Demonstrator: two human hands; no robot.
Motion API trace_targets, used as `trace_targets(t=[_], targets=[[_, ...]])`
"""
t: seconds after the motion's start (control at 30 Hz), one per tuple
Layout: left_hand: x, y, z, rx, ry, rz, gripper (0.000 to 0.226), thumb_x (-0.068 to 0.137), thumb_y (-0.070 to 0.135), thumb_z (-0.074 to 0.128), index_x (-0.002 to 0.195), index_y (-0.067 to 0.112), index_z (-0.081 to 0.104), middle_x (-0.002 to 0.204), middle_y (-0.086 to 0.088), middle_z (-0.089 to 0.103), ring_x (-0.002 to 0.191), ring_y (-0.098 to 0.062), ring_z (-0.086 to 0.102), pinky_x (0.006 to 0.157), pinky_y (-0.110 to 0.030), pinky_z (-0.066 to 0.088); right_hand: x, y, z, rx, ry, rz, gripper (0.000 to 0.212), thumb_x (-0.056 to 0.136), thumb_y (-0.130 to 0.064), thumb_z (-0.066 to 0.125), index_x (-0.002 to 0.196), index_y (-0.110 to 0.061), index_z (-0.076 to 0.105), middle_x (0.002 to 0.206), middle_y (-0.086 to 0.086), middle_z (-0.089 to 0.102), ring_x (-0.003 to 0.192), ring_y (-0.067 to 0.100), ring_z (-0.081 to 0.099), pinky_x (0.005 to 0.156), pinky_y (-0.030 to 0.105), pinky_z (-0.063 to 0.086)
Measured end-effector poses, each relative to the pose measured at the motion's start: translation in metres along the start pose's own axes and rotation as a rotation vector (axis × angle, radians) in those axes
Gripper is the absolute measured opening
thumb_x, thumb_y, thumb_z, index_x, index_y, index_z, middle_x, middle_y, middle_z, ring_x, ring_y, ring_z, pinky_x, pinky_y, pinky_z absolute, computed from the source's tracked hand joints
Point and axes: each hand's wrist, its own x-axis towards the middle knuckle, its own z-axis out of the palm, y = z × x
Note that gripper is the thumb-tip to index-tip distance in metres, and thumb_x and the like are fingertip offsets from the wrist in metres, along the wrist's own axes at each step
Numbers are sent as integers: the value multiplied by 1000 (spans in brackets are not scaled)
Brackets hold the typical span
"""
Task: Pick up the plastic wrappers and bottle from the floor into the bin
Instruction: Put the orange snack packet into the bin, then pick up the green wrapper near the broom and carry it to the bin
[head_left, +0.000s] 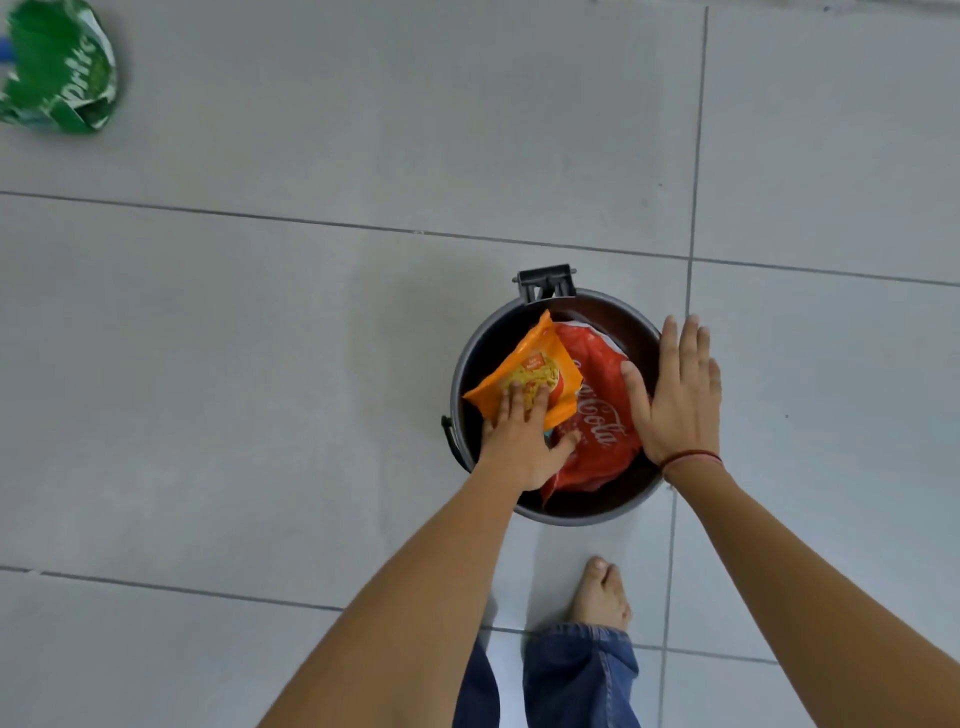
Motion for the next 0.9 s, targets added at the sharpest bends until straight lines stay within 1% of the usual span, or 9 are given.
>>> trace_targets(t=[0.13,0.23,0.3,0.47,0.5,0.57,0.67,0.8,0.9], targets=[[-30,11,-15,40,166,78,71,95,56,36,151,18,13,159,-14,15,145,-31,17,113,-51,27,-7,-10,-20,-60,-40,5,72,93,-48,29,149,-4,16,158,19,14,147,32,9,118,50,13],[-59,15,-47,114,229,192,55,97,47,36,142,15,35,144,-11,44,129,-28,45,97,-46,45,-12,-29,-50,-75,-59,8,75,92,-52,22,148,-2,17,157,19,15,147,32,11,118,50,15],[-78,13,-75,154,270,251,47,99,42,36,135,13,45,132,-7,54,119,-25,52,89,-41,49,-13,-49,-74,-85,-70,-28,81,88,-55,13,148,-1,18,157,19,16,146,32,12,118,49,15],[-120,-8,-166,140,464,170,37,99,33,37,128,13,50,127,-4,56,118,-22,49,93,-37,43,4,-118,-138,-175,-118,-235,88,87,-63,0,148,-2,20,157,17,18,146,32,15,118,45,13],[-128,-15,-186,117,513,140,37,99,31,38,129,13,50,128,-5,55,121,-22,48,94,-37,42,9,-137,-148,-202,-135,-299,81,91,-59,6,148,-3,19,158,16,17,146,31,14,118,45,13],[-140,-33,-221,80,602,73,38,98,28,41,131,12,49,132,-5,53,125,-22,46,97,-37,42,22,-180,-162,-248,-152,-469,66,97,-45,32,147,-3,24,156,16,22,145,32,19,117,46,18],[-140,-70,-276,84,698,20,39,96,24,45,132,9,49,133,-8,53,126,-23,47,98,-37,42,53,-261,-161,-261,-96,-673,60,86,-30,67,134,1,48,142,20,47,131,37,45,104,54,38],[-97,-135,-335,67,763,-52,42,94,19,51,133,5,49,135,-12,54,130,-26,46,102,-39,41,111,-369,-120,-206,-91,-802,59,89,-27,61,138,0,41,146,17,43,136,34,39,109,51,33],[-37,-205,-377,63,788,-96,44,93,19,54,134,3,48,139,-14,52,135,-27,42,105,-41,40,180,-447,-59,-268,-60,-852,61,91,-30,56,142,-3,36,150,15,38,140,30,33,113,46,29]])
